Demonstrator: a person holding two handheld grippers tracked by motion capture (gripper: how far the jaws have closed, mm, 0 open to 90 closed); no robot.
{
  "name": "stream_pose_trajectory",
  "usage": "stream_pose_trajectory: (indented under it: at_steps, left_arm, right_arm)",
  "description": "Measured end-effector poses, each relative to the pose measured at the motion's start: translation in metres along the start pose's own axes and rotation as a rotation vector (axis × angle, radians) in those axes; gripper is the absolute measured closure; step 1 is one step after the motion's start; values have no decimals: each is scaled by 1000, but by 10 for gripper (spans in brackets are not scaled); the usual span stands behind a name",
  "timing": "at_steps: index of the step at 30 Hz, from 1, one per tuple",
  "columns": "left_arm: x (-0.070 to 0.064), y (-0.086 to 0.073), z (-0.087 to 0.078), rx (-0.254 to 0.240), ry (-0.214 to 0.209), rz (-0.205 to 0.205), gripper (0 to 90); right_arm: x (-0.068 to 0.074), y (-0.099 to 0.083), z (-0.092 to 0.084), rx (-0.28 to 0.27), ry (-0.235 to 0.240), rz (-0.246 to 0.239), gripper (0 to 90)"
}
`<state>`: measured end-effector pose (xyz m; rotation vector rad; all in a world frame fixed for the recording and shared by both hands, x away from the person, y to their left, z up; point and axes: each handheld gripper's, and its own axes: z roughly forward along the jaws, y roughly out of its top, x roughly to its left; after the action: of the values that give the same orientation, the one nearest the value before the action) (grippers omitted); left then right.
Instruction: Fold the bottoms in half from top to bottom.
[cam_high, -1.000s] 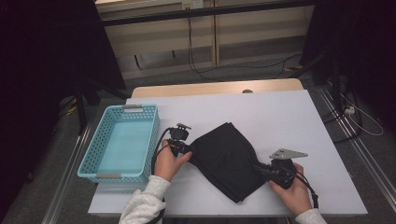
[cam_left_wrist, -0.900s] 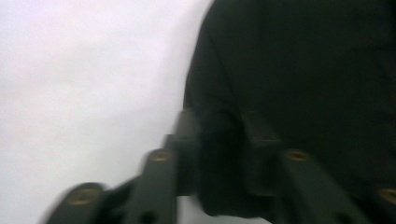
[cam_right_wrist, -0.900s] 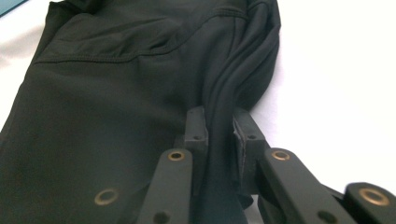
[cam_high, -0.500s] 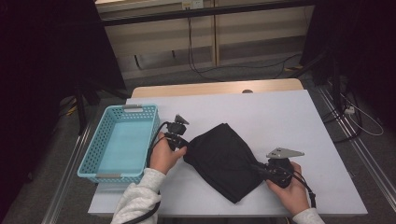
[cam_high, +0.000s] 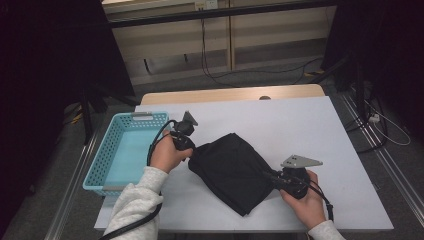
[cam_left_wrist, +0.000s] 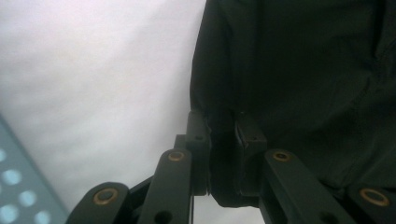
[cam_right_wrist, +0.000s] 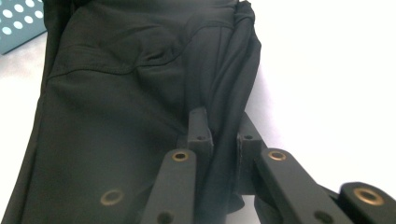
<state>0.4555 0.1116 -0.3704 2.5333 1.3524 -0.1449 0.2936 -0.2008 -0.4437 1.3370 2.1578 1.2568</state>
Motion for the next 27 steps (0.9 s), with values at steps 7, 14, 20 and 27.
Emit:
stream_pose_trajectory:
  at_steps: [7,14,20,27]
  left_arm:
    - [1,6,-15,23,12,23,793]
    - [0,12,-22,58,23,46,793]
    - [-3,17,-32,65,29,65,794]
    - [-4,20,-44,73,46,87,796]
  right_arm:
    - [4,5,1,-19,6,-2,817]
    - [8,7,0,-38,1,-25,816]
    - [10,10,-2,-56,-8,-31,816]
    - [14,13,-3,-68,1,-42,816]
